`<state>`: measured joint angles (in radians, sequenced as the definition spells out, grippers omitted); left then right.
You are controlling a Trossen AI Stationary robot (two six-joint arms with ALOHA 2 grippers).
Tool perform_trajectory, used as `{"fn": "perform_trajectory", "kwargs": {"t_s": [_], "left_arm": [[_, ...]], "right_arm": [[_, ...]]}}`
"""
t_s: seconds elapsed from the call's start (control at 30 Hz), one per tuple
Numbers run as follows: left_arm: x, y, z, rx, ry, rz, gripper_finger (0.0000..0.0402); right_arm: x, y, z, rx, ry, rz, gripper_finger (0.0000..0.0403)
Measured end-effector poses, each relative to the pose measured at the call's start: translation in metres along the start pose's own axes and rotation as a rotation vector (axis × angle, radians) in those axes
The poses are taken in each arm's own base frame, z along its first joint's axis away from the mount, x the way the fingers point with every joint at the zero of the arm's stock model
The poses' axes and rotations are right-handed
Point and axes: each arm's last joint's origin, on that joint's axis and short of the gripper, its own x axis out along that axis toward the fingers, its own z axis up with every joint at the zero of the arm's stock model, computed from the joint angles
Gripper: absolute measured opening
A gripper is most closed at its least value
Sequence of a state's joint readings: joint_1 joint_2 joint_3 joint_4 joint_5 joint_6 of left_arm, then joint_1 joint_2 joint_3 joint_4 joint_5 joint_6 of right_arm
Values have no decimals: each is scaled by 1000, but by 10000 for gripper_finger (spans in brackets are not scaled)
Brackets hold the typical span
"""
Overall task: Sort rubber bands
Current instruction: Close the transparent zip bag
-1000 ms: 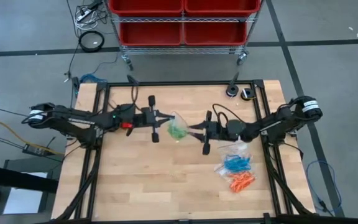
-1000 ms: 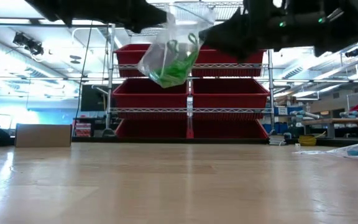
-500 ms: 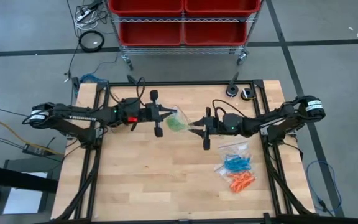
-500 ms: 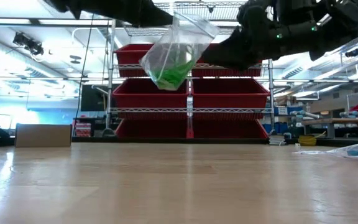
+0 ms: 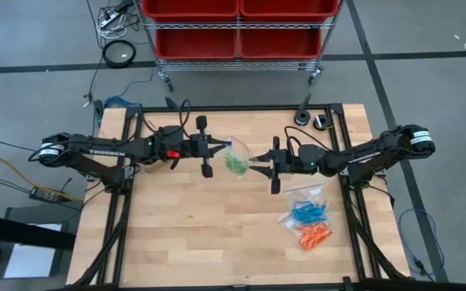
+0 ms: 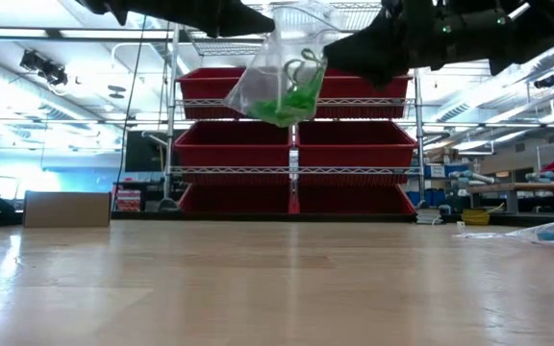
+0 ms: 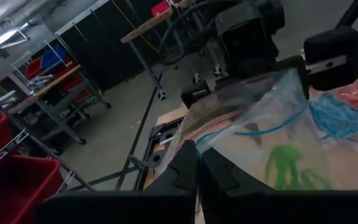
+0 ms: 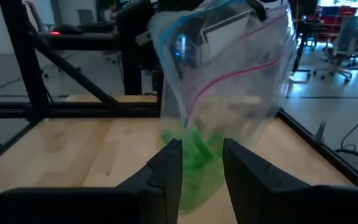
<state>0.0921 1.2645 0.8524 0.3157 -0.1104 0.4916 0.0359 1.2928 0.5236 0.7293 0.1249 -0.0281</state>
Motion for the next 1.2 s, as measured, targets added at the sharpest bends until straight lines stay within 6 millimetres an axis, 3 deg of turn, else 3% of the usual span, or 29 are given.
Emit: {"fn": "perform_trajectory", "kwargs": {"t_s": [0.47, 1.2], "left_arm": [[0, 3, -1, -3, -4, 13, 10], [0, 0, -6, -20, 55, -15, 10]], "right_arm": [[-2, 7, -10, 64, 114, 91, 105], [-5, 0, -4, -9, 83, -104, 105]]}}
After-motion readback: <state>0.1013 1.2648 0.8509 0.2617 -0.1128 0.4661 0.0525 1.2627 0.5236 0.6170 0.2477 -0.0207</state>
